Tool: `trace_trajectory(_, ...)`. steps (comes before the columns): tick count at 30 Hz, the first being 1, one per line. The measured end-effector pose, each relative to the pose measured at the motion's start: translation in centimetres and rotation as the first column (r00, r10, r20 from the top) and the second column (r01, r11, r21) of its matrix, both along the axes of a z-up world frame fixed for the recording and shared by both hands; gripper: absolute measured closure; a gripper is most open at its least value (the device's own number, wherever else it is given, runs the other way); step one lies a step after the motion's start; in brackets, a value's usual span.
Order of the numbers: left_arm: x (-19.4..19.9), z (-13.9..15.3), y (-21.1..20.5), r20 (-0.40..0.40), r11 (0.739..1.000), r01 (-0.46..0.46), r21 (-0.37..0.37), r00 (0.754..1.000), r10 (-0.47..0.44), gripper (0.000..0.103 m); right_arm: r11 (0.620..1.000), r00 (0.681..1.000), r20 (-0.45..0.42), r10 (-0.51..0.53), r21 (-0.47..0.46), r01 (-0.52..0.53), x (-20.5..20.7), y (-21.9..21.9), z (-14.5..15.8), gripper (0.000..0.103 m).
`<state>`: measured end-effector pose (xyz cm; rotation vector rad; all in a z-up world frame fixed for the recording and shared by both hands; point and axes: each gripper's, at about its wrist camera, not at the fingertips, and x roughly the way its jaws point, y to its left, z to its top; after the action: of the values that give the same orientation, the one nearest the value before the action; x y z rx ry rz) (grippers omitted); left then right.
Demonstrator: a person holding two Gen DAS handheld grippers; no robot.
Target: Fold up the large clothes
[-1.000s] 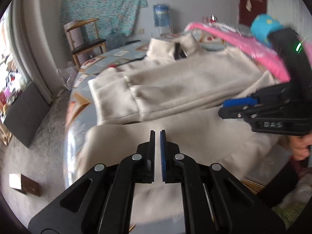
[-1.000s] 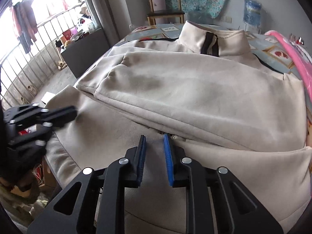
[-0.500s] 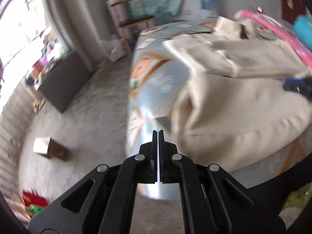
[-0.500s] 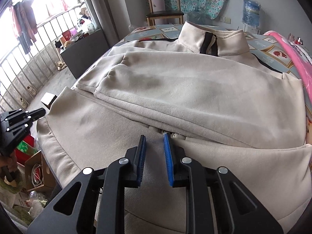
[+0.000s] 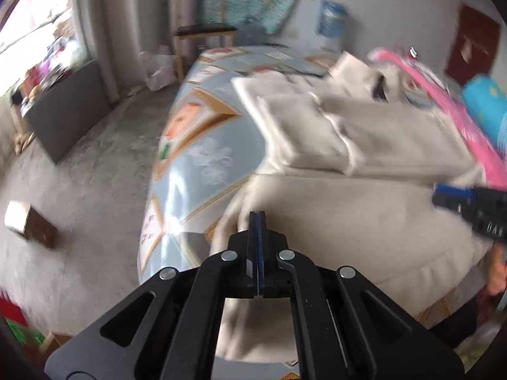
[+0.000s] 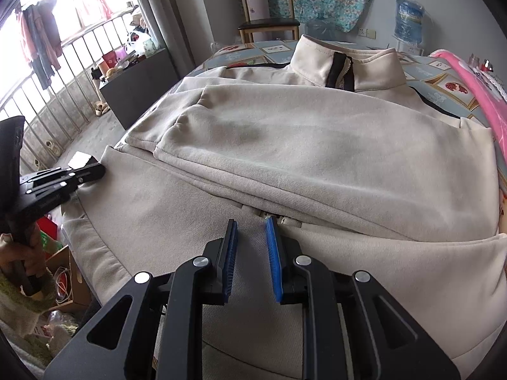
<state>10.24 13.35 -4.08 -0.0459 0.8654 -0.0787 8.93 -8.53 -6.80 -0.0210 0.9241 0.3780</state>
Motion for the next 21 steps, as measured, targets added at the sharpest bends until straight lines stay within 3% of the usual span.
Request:
trace_trajectory(2,-0.7,0.5,0.3,0.02,0.996,-0.05,0.076,0.999,0.048,0.101,1.0,1.0,0.004,0.0,0.007,0.0,-0.1,-0.1,0.0,0.085)
trace_trajectory(5,-1.4,2.0,-0.1,0.07,1.0,-0.012,0.023,0.998,0.01,0.1,1.0,1.0,0.003,0.006,0.02,-0.006,0.0,-0.3,-0.1,0.085)
trace_trajectory(8,-1.8,3.1,-3.4,0.107,0.989,0.14,-0.047,0.985,-0.135,0.099,1.0,1.0,0.001,0.008,0.029,-0.008,0.0,-0.4,-0.1,0.085)
trace_trajectory(10,-1.4,2.6,-7.2,0.078,0.962,0.262,-0.079,0.964,-0.256,0.095,0.999,1.0,-0.002,0.004,0.04,-0.004,0.1,-0.5,-0.1,0.085)
trace_trajectory(13,-1.0,1.1,-11.0,0.038,0.937,0.346,-0.054,0.938,-0.344,0.095,0.999,1.0,-0.007,0.003,0.053,-0.003,0.2,-0.6,-0.1,0.085)
trace_trajectory(17,-0.9,-0.7,-13.2,0.005,0.925,0.381,0.009,0.925,-0.381,0.095,0.998,1.0,-0.012,0.008,0.059,-0.007,0.3,-0.7,-0.1,0.085)
trace_trajectory(21,-1.0,-0.8,-13.1,0.006,0.924,0.382,0.006,0.924,-0.382,0.095,0.995,0.999,-0.007,-0.041,0.091,0.042,-0.3,-2.7,1.4,0.085)
